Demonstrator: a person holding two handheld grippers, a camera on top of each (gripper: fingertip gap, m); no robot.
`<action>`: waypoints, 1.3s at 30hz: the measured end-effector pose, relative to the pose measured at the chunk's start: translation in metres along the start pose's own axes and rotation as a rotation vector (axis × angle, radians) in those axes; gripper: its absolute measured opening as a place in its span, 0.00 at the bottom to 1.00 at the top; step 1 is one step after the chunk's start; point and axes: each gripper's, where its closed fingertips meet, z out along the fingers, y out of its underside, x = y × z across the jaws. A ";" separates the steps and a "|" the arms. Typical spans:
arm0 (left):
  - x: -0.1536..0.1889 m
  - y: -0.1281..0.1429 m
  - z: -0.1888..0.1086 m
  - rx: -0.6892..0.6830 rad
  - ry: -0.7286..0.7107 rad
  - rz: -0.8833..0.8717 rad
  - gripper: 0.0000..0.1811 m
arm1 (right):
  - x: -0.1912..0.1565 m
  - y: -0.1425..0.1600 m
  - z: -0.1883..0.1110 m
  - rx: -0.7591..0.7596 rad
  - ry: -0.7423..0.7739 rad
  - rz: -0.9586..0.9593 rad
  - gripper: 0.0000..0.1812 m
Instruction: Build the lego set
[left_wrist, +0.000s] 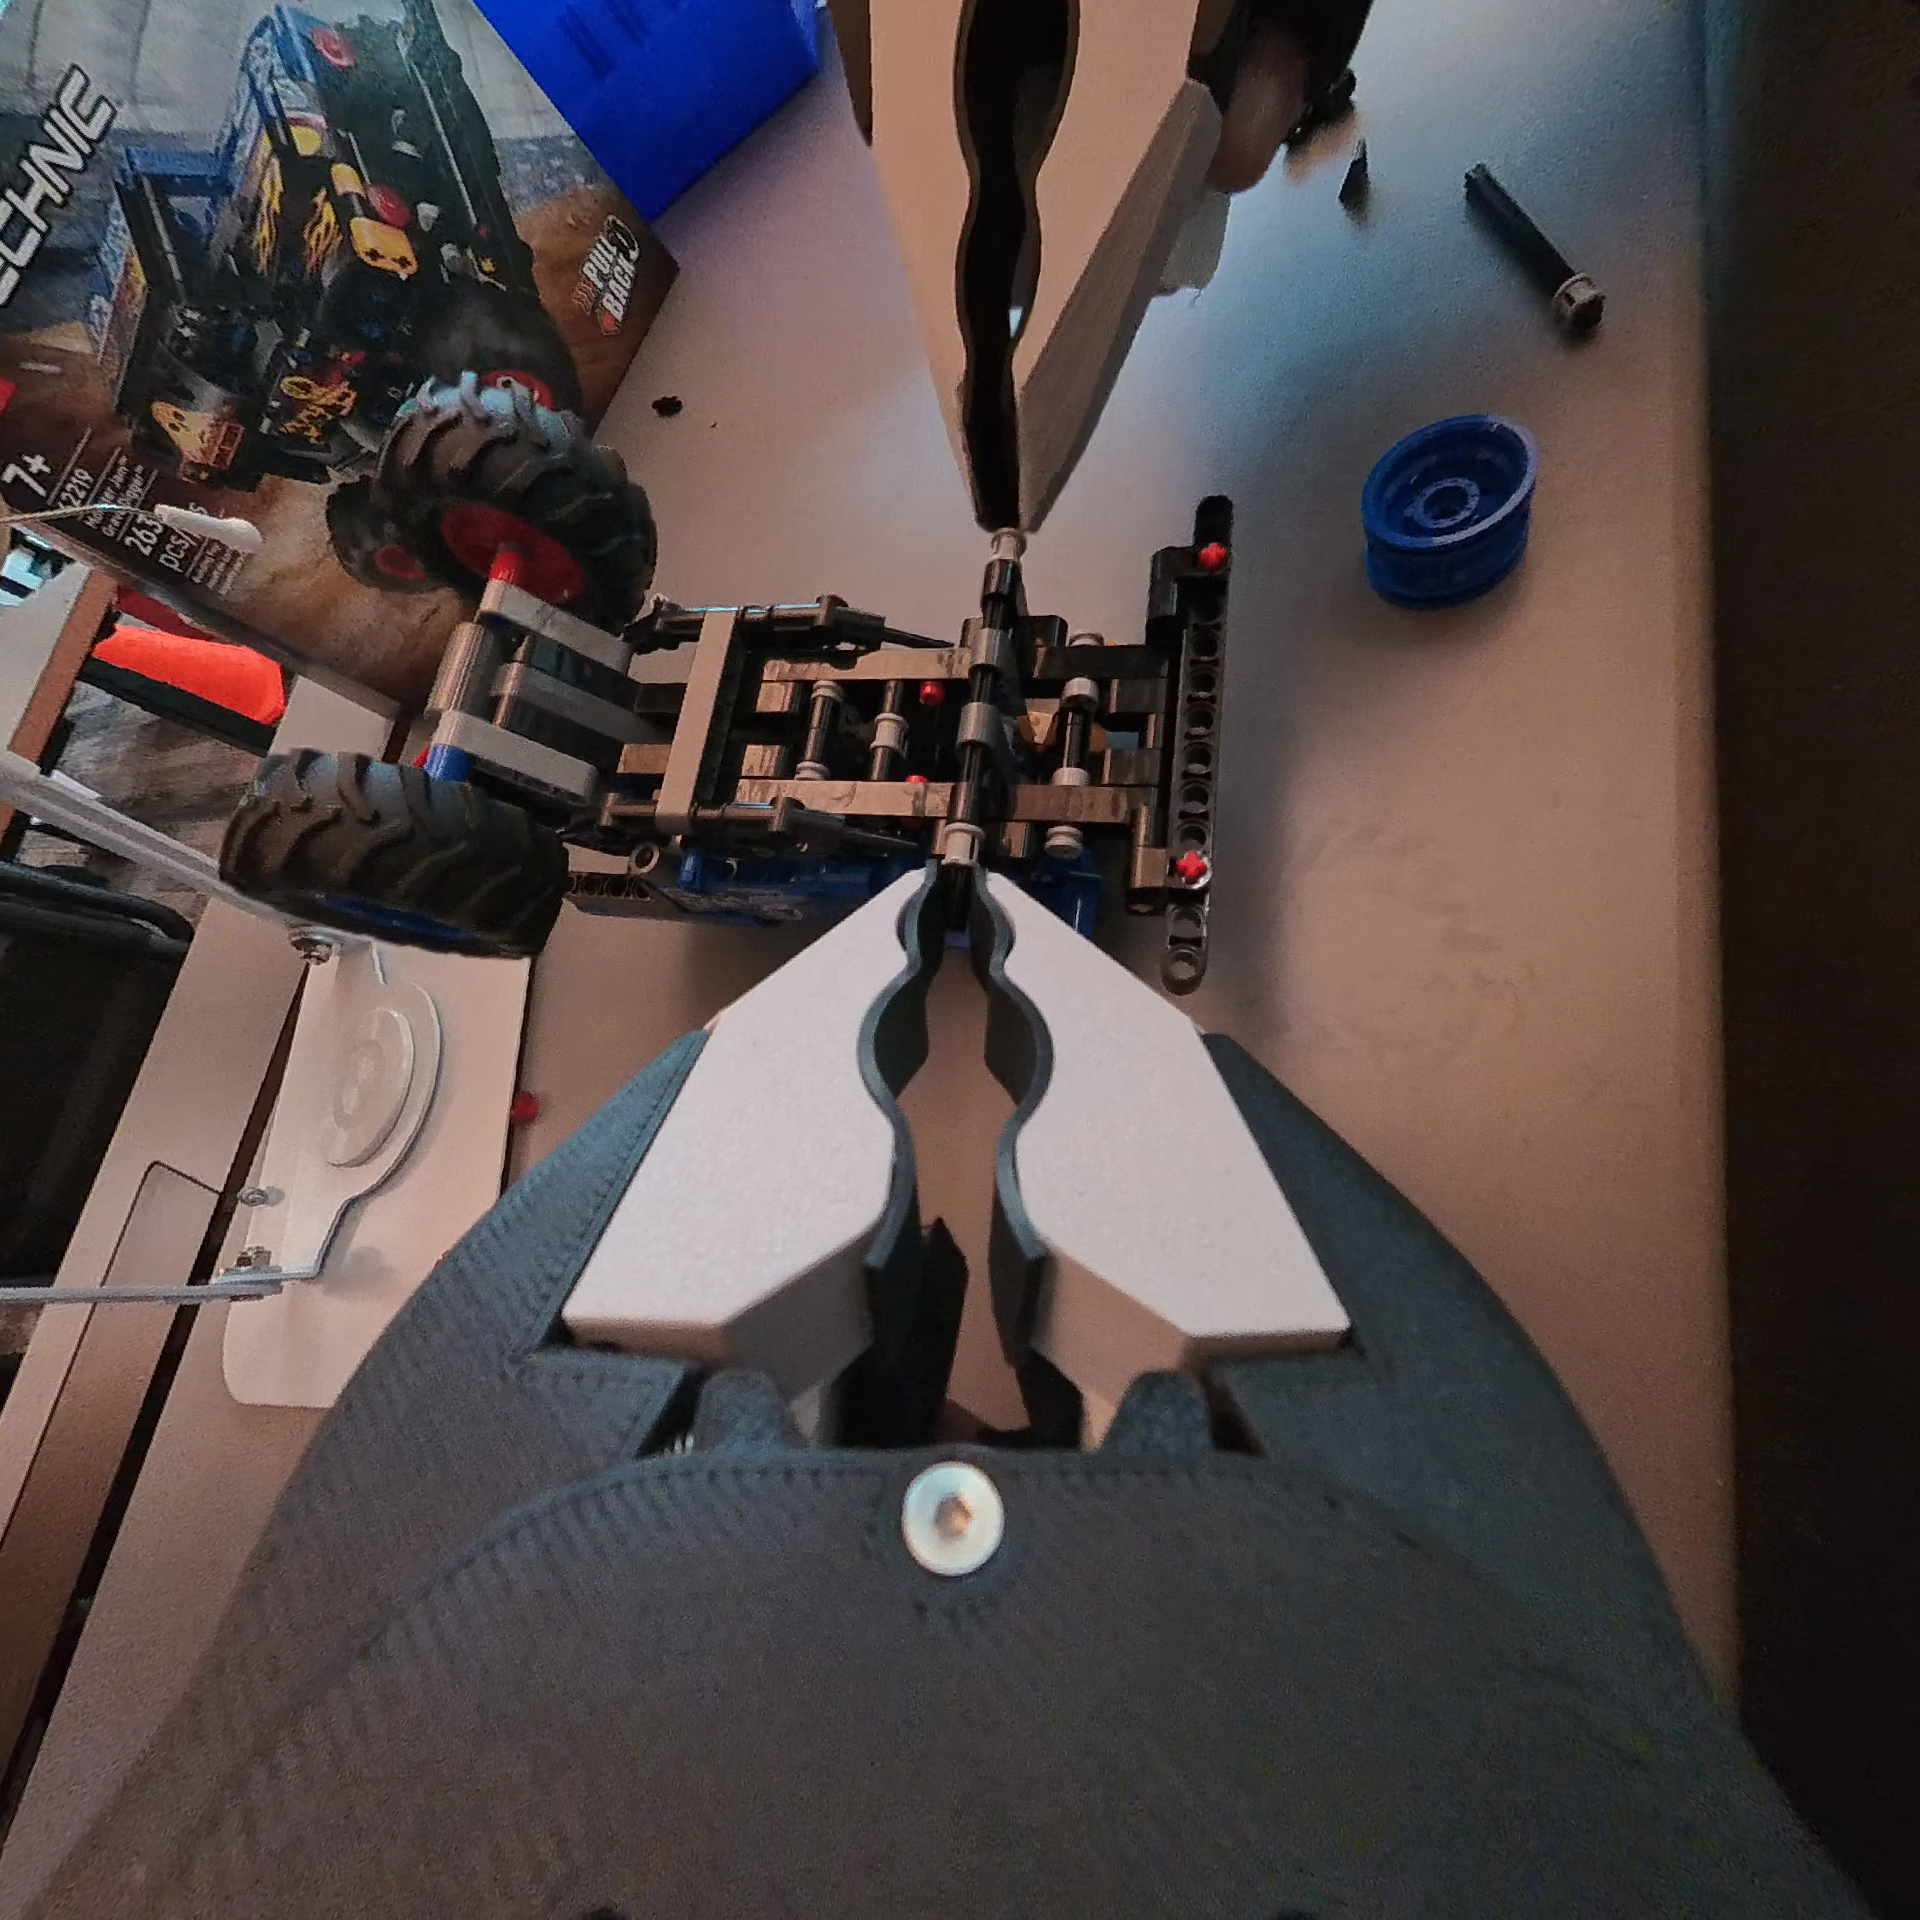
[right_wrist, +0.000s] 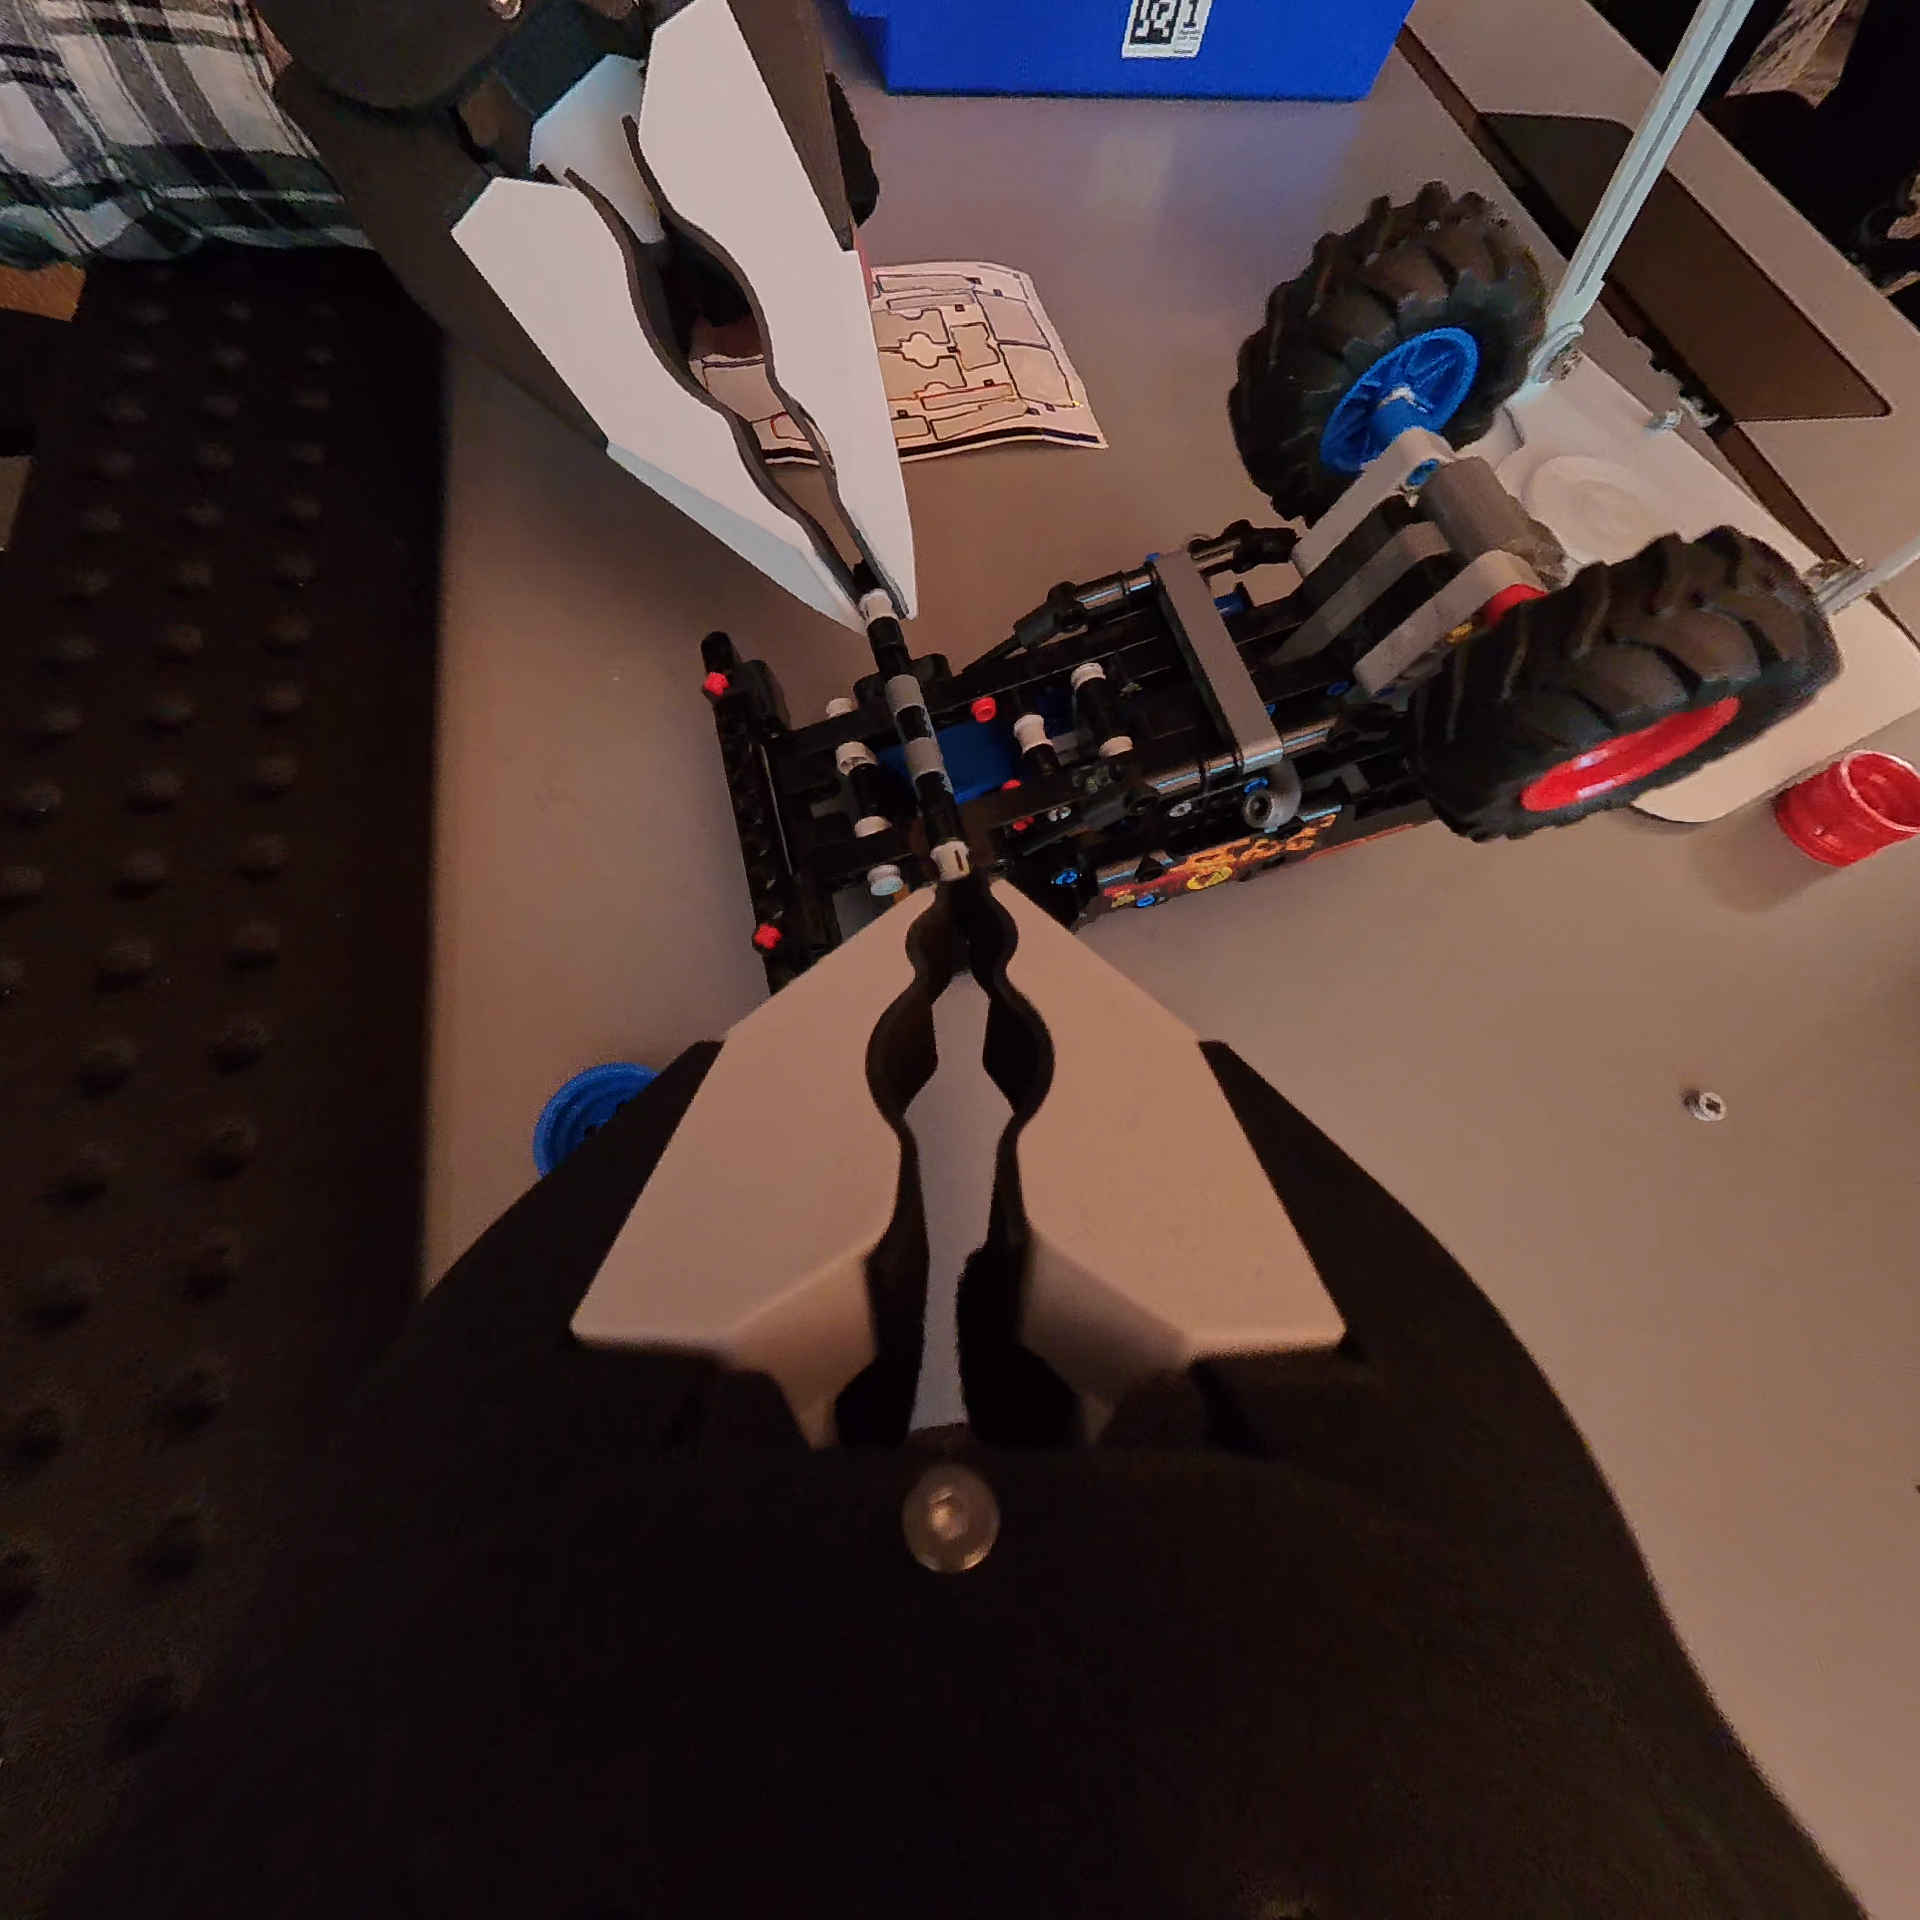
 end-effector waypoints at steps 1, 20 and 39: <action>-0.001 0.000 0.000 -0.004 -0.006 0.005 0.01 | 0.000 0.000 0.000 0.000 -0.005 0.001 0.00; 0.004 -0.003 0.003 0.004 0.013 0.018 0.01 | 0.006 0.008 -0.009 -0.005 0.014 0.005 0.00; 0.002 -0.002 0.003 -0.008 0.001 0.022 0.01 | 0.007 0.007 -0.005 0.033 -0.031 0.076 0.00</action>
